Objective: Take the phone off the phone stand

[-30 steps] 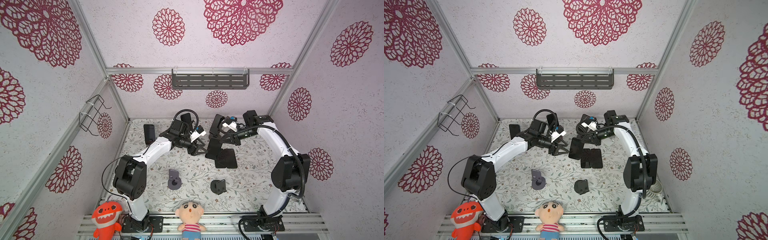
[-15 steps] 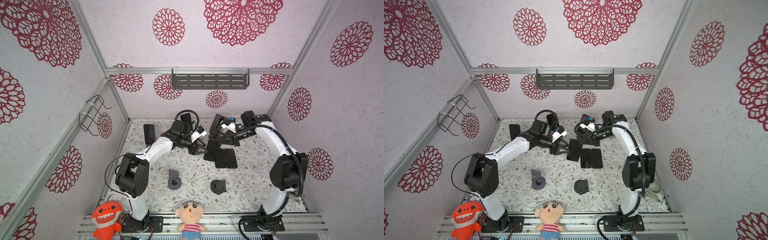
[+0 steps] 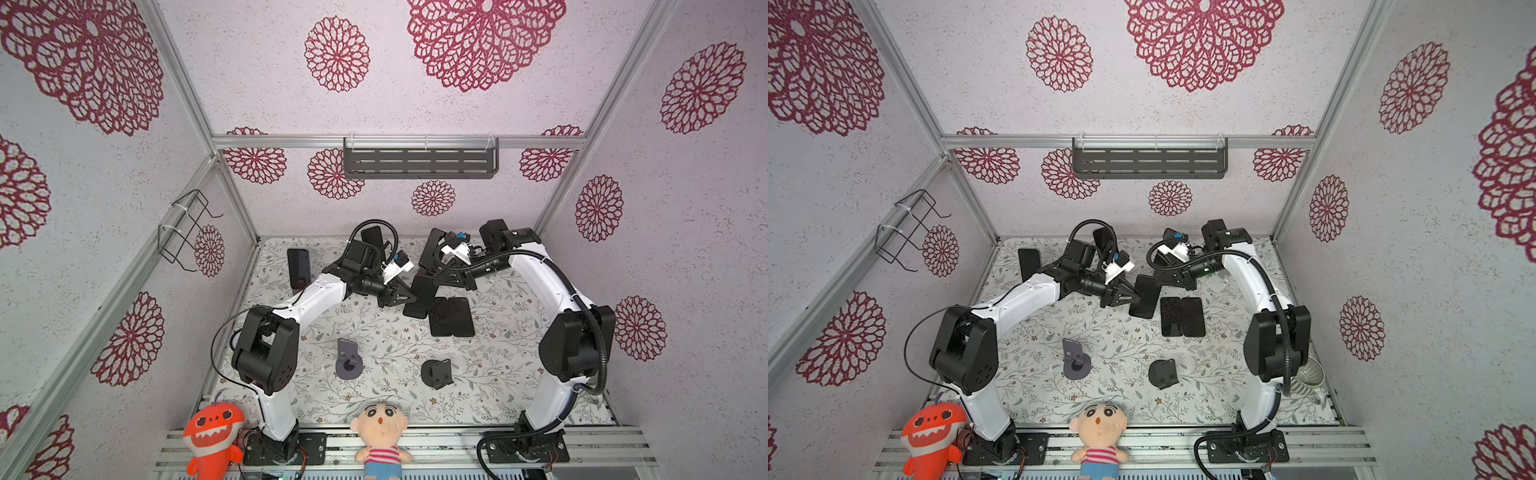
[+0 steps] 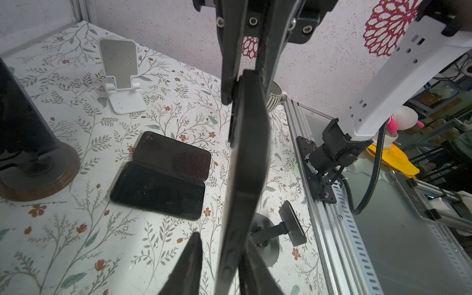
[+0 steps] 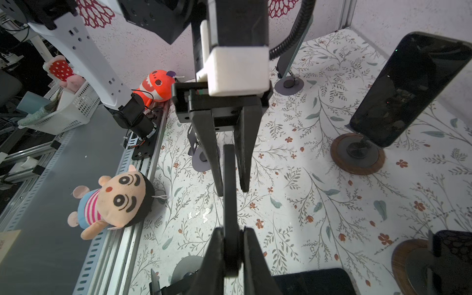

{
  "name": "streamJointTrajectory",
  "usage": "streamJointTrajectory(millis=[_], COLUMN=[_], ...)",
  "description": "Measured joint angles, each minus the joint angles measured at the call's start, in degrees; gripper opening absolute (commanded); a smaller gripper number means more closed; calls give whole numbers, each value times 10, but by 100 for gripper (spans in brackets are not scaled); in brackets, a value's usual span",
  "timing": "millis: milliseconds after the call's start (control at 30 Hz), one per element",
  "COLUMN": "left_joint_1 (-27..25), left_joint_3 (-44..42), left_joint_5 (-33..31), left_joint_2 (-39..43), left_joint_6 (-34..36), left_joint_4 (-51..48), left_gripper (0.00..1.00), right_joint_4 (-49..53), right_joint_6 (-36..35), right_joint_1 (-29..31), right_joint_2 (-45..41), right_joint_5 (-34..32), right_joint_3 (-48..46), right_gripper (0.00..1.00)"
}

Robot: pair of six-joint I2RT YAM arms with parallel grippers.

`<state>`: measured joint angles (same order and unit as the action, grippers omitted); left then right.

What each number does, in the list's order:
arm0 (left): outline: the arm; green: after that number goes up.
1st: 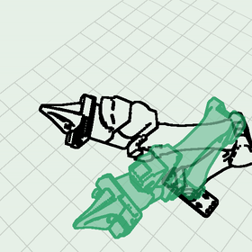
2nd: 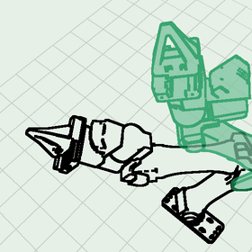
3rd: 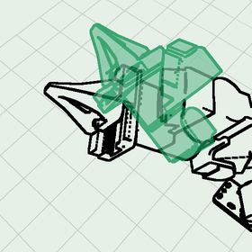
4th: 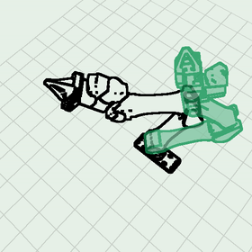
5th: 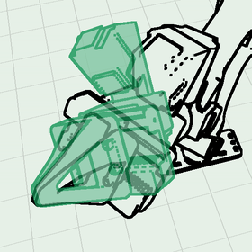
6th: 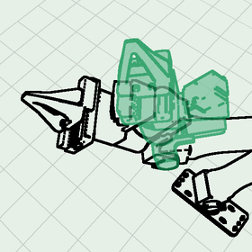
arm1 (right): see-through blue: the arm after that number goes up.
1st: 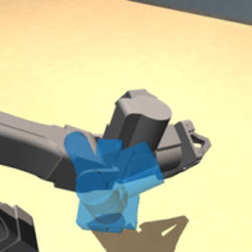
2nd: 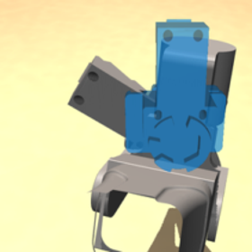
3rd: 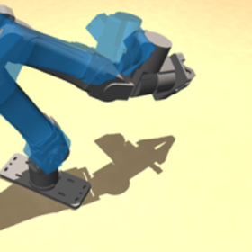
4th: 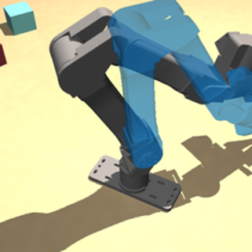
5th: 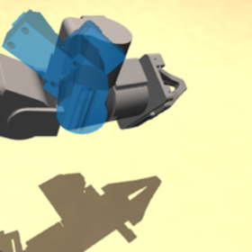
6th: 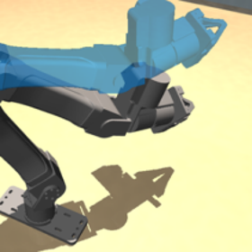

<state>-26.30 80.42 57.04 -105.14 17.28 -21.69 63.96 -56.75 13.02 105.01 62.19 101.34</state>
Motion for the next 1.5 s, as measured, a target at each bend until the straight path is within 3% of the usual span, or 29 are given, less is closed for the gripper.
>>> streamJointTrajectory(millis=[200, 333, 467, 633, 900, 1067, 1167, 1267, 1500], left_joint_1=[0, 0, 0, 0, -1, -6, -16, -32, -42], left_joint_3=[0, 1, 1, 2, -7, -10, -10, -8, 15], left_joint_5=[5, 6, 5, -26, -68, -106, -150, -194, -247], left_joint_2=[0, 0, 0, -2, -3, -3, -3, -3, -11], left_joint_6=[7, 9, 8, -24, -90, -140, -178, -224, -356], left_joint_4=[-2, -3, -4, 1, 38, 47, 43, 35, 25], left_gripper=[3, 0, 0, 0, 0, 0, 0, 0, 0], right_joint_4=[-26, -31, -37, -60, -181, -281, -355, -408, -429], right_joint_6=[15, 20, 26, 47, 136, 222, 301, 391, 529], right_joint_1=[0, 0, 0, 0, 0, -3, -6, -10, -14], right_joint_2=[0, 0, 0, 1, -14, -55, -95, -127, -164], right_joint_5=[4, 6, 6, 5, -38, -83, -140, -245, -475], right_joint_3=[-1, -3, -3, -4, -72, -141, -182, -204, -241], right_gripper=[0, 0, 24, 45, 62, 63, 62, 56, 49])
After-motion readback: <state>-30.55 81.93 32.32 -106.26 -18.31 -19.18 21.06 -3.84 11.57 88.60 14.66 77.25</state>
